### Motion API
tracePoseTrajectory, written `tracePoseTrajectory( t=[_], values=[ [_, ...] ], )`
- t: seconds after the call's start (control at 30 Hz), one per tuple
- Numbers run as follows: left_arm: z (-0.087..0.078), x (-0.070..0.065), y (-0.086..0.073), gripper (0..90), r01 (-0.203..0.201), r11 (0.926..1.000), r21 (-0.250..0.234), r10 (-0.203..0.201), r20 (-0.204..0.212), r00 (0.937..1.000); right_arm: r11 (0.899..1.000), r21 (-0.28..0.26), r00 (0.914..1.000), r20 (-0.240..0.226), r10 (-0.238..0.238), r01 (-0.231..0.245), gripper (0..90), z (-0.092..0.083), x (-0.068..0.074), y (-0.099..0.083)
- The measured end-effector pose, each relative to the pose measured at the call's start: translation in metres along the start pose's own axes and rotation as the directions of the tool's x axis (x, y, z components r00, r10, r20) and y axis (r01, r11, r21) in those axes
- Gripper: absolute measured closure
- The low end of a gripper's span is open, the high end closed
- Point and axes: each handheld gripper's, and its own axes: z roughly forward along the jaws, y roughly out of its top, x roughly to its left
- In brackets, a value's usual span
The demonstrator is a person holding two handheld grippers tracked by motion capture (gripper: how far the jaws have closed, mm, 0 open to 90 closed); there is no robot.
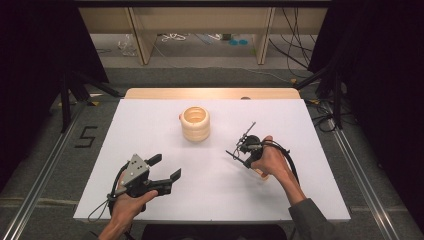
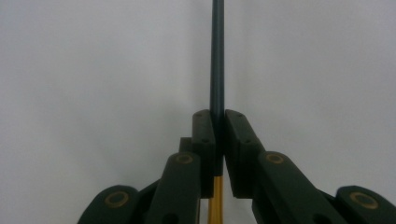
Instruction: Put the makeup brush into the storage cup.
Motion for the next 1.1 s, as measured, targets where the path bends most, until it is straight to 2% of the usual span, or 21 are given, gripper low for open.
tracePoseTrajectory(
  t=[0.03, 0.07, 0.13, 0.17, 0.2, 0.33, 0.37, 0.4, 0.43, 0.47, 0.53, 0.6, 0.63, 0.7, 0.77, 0.8, 0.97, 1.0, 1.03, 1.07, 1.1],
  values=[
    [0.001, 0.000, 0.000, 16.2, 0.007, 1.0000, 0.002, -0.007, 0.007, 1.0000, 1.000, -0.009, 0.9998, 0.007, -0.018, 0.018, 83.6, -0.005, 0.004, 0.001],
    [0.001, 0.000, 0.000, 16.2, 0.006, 0.9999, 0.010, -0.006, 0.012, 0.9999, 0.998, -0.018, 0.9979, 0.020, -0.062, 0.063, 83.6, -0.012, 0.014, 0.003],
    [0.002, -0.001, -0.001, 16.2, -0.001, 0.9998, 0.020, 0.000, 0.024, 0.9997, 0.996, -0.020, 0.9960, 0.028, -0.085, 0.086, 83.6, -0.015, 0.017, 0.003],
    [0.002, -0.002, -0.001, 16.2, 0.012, 0.9996, 0.027, -0.013, 0.026, 0.9996, 0.993, -0.028, 0.9935, 0.026, -0.111, 0.111, 83.6, -0.019, 0.024, 0.004],
    [0.003, -0.001, -0.001, 16.2, -0.003, 0.9994, 0.034, 0.002, 0.031, 0.9995, 0.988, -0.042, 0.9880, 0.034, -0.150, 0.152, 83.6, -0.025, 0.032, 0.005],
    [0.004, -0.003, -0.002, 16.2, -0.001, 0.9988, 0.049, -0.001, 0.045, 0.9990, 0.981, -0.061, 0.9821, 0.037, -0.185, 0.187, 83.6, -0.031, 0.043, 0.007],
    [0.004, -0.003, -0.002, 16.2, -0.014, 0.9984, 0.054, 0.011, 0.049, 0.9987, 0.976, -0.065, 0.9781, 0.032, -0.206, 0.207, 83.6, -0.033, 0.047, 0.007],
    [0.004, -0.003, -0.002, 16.1, -0.005, 0.9985, 0.054, 0.002, 0.049, 0.9988, 0.970, -0.071, 0.9724, 0.030, -0.232, 0.233, 83.6, -0.035, 0.053, 0.008],
    [0.004, -0.003, -0.002, 16.1, -0.003, 0.9985, 0.054, 0.001, 0.051, 0.9987, 0.970, -0.071, 0.9724, 0.030, -0.232, 0.233, 83.6, -0.035, 0.053, 0.008],
    [0.004, -0.003, -0.002, 16.1, -0.013, 0.9982, 0.058, 0.010, 0.061, 0.9981, 0.962, -0.065, 0.9640, 0.023, -0.265, 0.266, 83.5, -0.039, 0.059, 0.010],
    [0.005, -0.003, -0.002, 16.1, -0.013, 0.9984, 0.055, 0.009, 0.069, 0.9976, 0.959, -0.067, 0.9609, 0.019, -0.276, 0.277, 83.5, -0.040, 0.061, 0.010],
    [0.005, -0.004, -0.003, 16.1, -0.005, 0.9977, 0.067, 0.000, 0.075, 0.9972, 0.941, -0.078, 0.9437, 0.010, -0.331, 0.330, 83.6, -0.042, 0.069, 0.011],
    [0.005, -0.005, -0.003, 16.1, -0.009, 0.9975, 0.071, 0.003, 0.080, 0.9968, 0.943, -0.086, 0.9464, 0.000, -0.323, 0.322, 83.5, -0.043, 0.072, 0.011],
    [0.006, -0.007, -0.003, 16.0, -0.010, 0.9967, 0.081, 0.003, 0.093, 0.9957, 0.934, -0.093, 0.9381, -0.009, -0.346, 0.344, 83.5, -0.043, 0.076, 0.011],
    [0.006, -0.008, -0.003, 16.0, -0.013, 0.9961, 0.088, 0.003, 0.107, 0.9943, 0.932, -0.094, 0.9358, -0.012, -0.352, 0.350, 83.6, -0.043, 0.078, 0.011],
    [0.006, -0.008, -0.002, 15.9, -0.026, 0.9957, 0.088, 0.016, 0.119, 0.9928, 0.924, -0.096, 0.9280, -0.013, -0.372, 0.369, 83.5, -0.042, 0.081, 0.011],
    [0.007, -0.010, -0.003, 15.9, -0.026, 0.9943, 0.104, 0.011, 0.138, 0.9904, 0.913, -0.101, 0.9169, -0.014, -0.399, 0.396, 83.5, -0.041, 0.088, 0.012],
    [0.007, -0.010, -0.003, 15.9, -0.029, 0.9937, 0.108, 0.014, 0.142, 0.9898, 0.907, -0.099, 0.9100, -0.025, -0.414, 0.410, 83.5, -0.041, 0.089, 0.012],
    [0.008, -0.010, -0.004, 15.9, -0.032, 0.9933, 0.111, 0.015, 0.150, 0.9885, 0.905, -0.101, 0.9083, -0.019, -0.418, 0.414, 83.6, -0.041, 0.090, 0.012],
    [0.008, -0.011, -0.004, 15.9, -0.041, 0.9917, 0.122, 0.022, 0.155, 0.9877, 0.894, -0.089, 0.8977, -0.003, -0.441, 0.439, 83.5, -0.041, 0.089, 0.012],
    [0.008, -0.011, -0.004, 15.9, -0.051, 0.9906, 0.127, 0.030, 0.161, 0.9865, 0.895, -0.082, 0.8977, -0.010, -0.441, 0.438, 83.5, -0.041, 0.091, 0.012]
  ],
)
